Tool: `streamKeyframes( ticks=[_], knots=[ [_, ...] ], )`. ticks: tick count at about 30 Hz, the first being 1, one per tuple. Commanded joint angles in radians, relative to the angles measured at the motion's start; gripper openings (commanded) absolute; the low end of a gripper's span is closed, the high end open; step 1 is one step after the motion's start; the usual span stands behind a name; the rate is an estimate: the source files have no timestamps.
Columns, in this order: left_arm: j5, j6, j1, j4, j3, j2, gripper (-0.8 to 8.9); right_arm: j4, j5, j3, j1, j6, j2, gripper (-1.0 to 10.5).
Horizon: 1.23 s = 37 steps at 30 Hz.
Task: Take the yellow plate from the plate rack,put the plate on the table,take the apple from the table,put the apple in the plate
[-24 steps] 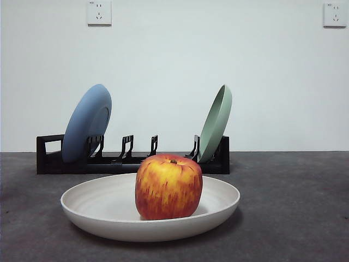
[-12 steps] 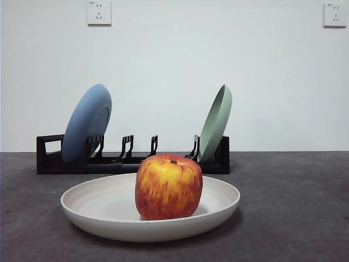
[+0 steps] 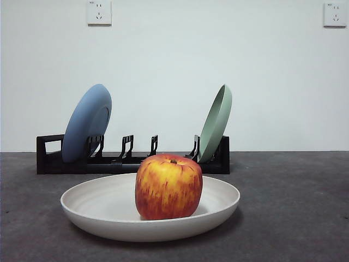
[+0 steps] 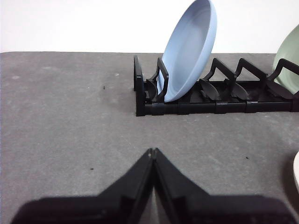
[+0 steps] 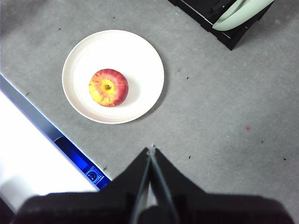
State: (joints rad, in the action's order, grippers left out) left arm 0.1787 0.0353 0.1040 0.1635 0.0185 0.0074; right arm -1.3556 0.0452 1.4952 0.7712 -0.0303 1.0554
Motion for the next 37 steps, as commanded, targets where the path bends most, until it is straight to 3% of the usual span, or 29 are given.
streamKeyframes(
  ticks=[1, 17, 20, 23, 29, 37],
  knots=[
    [0.004, 0.006, 0.003, -0.007, -0.011, 0.008, -0.03, -0.022, 0.000, -0.008, 0.001, 0.003, 0.002, 0.0],
    [0.004, 0.006, 0.003, -0.007, -0.011, 0.037, -0.03, -0.022, 0.005, -0.008, -0.010, -0.001, -0.002, 0.0],
    [0.004, 0.006, 0.003, -0.007, -0.011, 0.042, -0.03, -0.012, 0.012, -0.008, -0.050, -0.086, -0.023, 0.0],
    [0.004, 0.006, 0.003, -0.007, -0.011, 0.048, -0.03, 0.085, -0.027, -0.011, -0.125, -0.123, -0.072, 0.0],
    [0.004, 0.006, 0.003, -0.007, -0.011, 0.048, -0.03, 0.449, -0.264, -0.124, -0.370, -0.130, -0.255, 0.0],
    [0.004, 0.006, 0.003, -0.007, -0.011, 0.048, -0.03, 0.809, -0.227, -0.509, -0.676, -0.130, -0.549, 0.0]
  ],
)
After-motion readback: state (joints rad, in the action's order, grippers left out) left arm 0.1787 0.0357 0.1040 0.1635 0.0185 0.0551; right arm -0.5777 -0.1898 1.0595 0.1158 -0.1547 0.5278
